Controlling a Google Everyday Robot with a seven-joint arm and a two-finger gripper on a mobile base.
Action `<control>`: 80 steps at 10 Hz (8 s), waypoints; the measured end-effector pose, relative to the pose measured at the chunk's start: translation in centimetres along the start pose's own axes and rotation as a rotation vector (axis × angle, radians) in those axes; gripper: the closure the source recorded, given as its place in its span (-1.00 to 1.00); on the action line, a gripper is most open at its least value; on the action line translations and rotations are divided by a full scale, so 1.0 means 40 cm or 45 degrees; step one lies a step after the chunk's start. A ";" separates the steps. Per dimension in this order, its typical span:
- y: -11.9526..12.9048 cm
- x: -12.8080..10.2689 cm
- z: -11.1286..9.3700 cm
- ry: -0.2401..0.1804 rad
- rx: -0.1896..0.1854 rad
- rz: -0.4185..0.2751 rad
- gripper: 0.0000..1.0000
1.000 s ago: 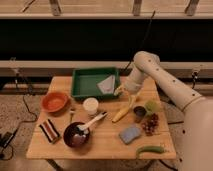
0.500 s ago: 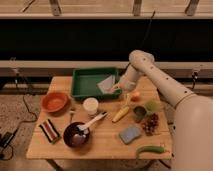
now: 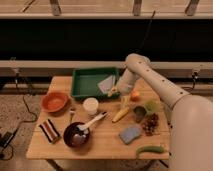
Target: Place banana in plastic cup
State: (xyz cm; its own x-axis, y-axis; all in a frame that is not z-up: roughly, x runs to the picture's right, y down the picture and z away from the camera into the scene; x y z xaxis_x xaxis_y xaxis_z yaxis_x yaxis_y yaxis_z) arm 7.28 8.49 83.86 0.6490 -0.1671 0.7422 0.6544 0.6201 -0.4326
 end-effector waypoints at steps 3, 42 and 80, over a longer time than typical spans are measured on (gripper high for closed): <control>0.004 0.015 0.016 0.006 0.003 0.011 -0.38; 0.136 0.192 0.122 0.024 -0.068 0.009 0.38; 0.367 0.348 -0.374 0.085 0.339 0.212 1.00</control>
State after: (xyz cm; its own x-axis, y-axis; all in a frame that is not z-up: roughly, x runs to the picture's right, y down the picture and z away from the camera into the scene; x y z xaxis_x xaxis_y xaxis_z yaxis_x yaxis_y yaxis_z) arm 31.73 3.81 80.16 0.7686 -0.0912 0.6332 0.4184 0.8204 -0.3897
